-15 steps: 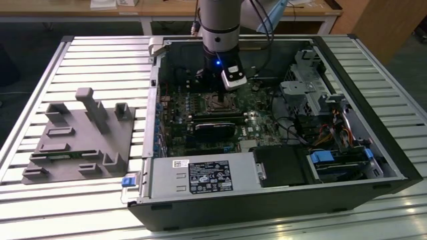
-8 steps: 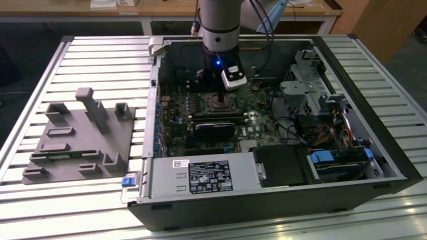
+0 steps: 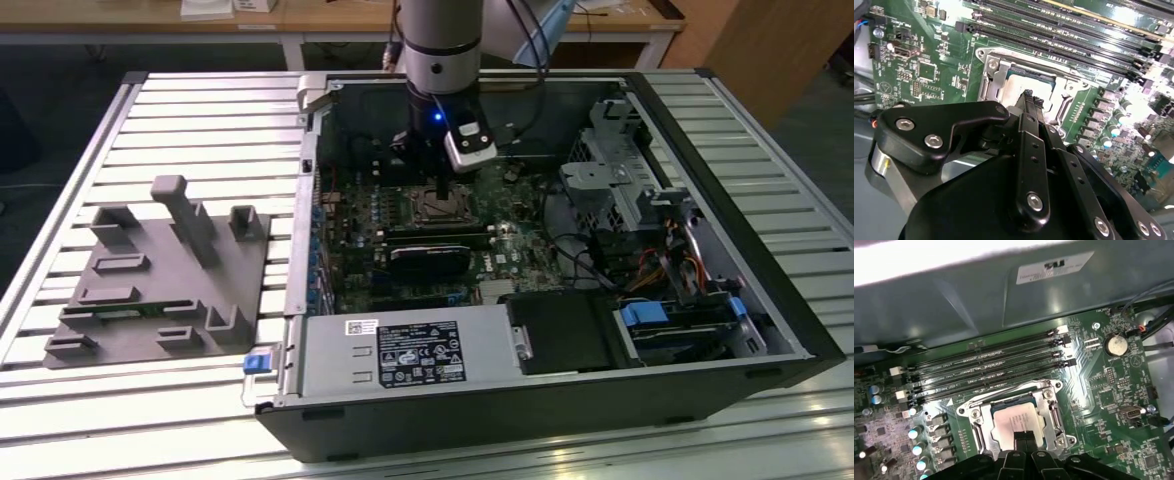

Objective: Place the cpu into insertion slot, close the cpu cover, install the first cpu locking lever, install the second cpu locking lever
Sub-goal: 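Install the first cpu locking lever, then install the second cpu locking lever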

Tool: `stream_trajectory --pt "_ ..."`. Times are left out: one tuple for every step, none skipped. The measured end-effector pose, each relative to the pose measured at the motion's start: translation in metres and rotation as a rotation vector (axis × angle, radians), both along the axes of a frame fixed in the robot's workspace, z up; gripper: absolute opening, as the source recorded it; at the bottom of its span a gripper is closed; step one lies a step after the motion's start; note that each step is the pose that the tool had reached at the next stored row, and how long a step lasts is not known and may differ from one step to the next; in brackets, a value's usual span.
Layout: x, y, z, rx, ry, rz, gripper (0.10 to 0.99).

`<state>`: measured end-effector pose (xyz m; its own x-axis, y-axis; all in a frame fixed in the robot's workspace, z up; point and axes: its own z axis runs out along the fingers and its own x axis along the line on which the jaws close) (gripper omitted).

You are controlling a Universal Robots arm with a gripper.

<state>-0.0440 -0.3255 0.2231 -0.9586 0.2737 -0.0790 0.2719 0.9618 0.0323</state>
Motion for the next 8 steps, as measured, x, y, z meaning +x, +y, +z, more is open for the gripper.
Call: stream_trajectory --pt "0.0 0.0 0.0018 0.0 0.0 0.002 0.106" --pt "0.0 0.0 0.0031 0.0 0.0 0.003 0.106" --pt "0.0 0.0 0.0041 0.0 0.0 0.004 0.106" --pt "0.0 0.0 0.0047 0.0 0.0 0.005 0.106" --pt "0.0 0.0 0.0047 0.0 -0.0001 0.005 0.106" --pt "0.0 0.0 0.0047 0.0 -0.0001 0.005 0.106" --pt "0.0 0.0 0.0048 -0.001 0.0 0.005 0.106" --pt "0.0 0.0 0.0048 -0.001 0.0 0.005 0.106"
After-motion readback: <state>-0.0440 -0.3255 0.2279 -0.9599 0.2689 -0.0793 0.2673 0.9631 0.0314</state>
